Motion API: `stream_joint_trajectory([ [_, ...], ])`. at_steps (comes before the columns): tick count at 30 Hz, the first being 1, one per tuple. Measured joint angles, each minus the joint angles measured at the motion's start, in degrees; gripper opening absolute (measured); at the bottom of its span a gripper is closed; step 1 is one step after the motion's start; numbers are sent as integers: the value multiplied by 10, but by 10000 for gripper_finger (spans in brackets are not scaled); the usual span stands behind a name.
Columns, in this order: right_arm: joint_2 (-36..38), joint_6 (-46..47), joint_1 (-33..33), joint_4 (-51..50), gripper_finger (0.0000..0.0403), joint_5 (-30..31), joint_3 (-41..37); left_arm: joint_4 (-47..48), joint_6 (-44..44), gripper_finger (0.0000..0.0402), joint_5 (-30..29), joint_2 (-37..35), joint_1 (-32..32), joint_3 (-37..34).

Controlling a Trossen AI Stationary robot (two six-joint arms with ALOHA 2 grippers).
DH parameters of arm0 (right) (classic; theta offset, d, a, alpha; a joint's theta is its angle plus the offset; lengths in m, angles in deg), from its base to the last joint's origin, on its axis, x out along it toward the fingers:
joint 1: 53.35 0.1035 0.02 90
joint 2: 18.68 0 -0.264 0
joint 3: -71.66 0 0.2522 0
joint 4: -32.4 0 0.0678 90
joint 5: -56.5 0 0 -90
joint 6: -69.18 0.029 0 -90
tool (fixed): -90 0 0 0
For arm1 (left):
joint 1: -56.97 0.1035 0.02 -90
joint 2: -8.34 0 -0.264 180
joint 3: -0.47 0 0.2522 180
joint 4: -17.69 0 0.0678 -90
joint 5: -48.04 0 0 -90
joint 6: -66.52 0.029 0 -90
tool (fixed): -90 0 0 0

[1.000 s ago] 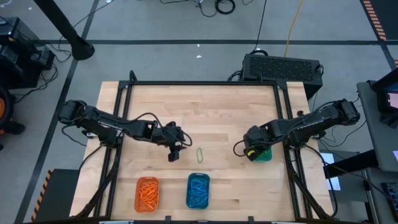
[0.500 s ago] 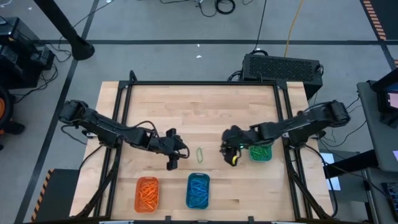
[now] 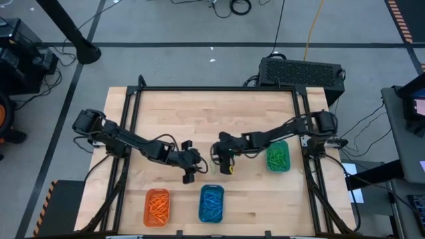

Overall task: Sort rubber bands into baskets
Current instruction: Put the green rubber band into the green bin

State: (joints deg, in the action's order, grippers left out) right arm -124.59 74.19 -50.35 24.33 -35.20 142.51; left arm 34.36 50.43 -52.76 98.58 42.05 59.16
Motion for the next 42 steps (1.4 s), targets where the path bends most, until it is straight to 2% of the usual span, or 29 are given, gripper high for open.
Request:
stream_joint_trajectory([
  [9, -76, -17, -4, -9, 100, -14, 46, 15, -31, 176, -2, 36, -1, 0],
  [17, -85, -17, -4, -48, 95, -16, 47, 18, -31, 176, -43, 36, -1, 0],
  [20, -85, -16, -3, -57, 69, -16, 48, 16, -31, 176, -44, 36, -1, 0],
  [24, -84, 13, -4, -69, 12, -34, 48, -7, -26, 176, -45, 36, -1, 0],
  [26, -82, 39, -4, -65, 8, -47, 47, -29, -16, 176, -46, 36, -1, 0],
  [30, -52, 71, -3, -92, 2, -56, 43, -63, 0, 176, -47, 36, -1, 0],
  [36, 43, 72, -14, -160, 1, 7, 45, -77, 5, 176, -49, 36, 6, 0],
  [42, 151, 72, -19, -297, 0, 48, 45, -185, 52, 176, -26, 35, 18, 0],
])
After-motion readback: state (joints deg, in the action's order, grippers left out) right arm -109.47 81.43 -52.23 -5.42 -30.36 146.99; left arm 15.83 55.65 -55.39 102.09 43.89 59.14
